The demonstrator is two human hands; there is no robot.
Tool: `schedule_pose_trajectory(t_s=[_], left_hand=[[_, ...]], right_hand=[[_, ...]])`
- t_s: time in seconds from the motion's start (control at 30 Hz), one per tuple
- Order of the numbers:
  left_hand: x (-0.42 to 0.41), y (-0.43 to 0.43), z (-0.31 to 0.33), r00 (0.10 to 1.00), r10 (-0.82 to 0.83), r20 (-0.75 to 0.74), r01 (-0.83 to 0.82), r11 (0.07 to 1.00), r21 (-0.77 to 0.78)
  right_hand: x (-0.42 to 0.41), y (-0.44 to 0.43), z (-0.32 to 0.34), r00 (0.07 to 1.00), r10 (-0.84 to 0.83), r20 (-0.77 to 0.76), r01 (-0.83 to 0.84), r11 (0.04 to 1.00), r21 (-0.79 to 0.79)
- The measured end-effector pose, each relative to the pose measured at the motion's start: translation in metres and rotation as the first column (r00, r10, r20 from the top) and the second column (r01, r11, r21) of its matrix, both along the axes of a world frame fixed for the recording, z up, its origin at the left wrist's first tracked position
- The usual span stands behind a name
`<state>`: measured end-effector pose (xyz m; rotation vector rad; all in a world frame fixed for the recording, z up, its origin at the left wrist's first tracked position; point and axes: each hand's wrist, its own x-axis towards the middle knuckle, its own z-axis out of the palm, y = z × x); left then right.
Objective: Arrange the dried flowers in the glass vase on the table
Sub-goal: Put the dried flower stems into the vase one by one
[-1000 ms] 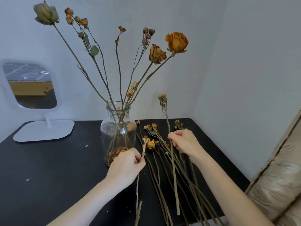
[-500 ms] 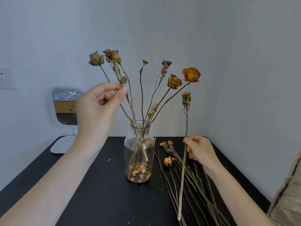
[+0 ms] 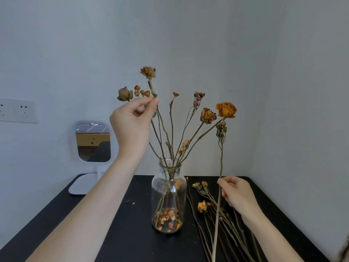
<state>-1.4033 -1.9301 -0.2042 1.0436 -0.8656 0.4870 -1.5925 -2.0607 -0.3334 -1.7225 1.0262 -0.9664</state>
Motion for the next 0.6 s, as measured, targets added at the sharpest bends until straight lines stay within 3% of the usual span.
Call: schedule_pose_trajectory(t_s=[0.33, 0.47, 0.6], left_hand=[[0.007, -0.031, -0.054, 0.977, 0.168, 0.13, -0.199, 0.936, 0.292], [0.01, -0.03, -0.071, 0.968, 0.181, 0.176, -0.24, 0.878, 0.413], [0.006, -0.013, -0.111, 0.958, 0.116, 0.262, -0.224, 0.873, 0.432]], right_hand=[[0.002, 0.0, -0.004, 1.0, 0.003, -0.002, -0.003, 0.998, -0.063], [0.002, 0.001, -0.004, 1.0, -0.009, 0.024, 0.011, 0.996, -0.084], [-0.002, 0.001, -0.003, 0.997, -0.032, 0.067, 0.04, 0.992, -0.117]])
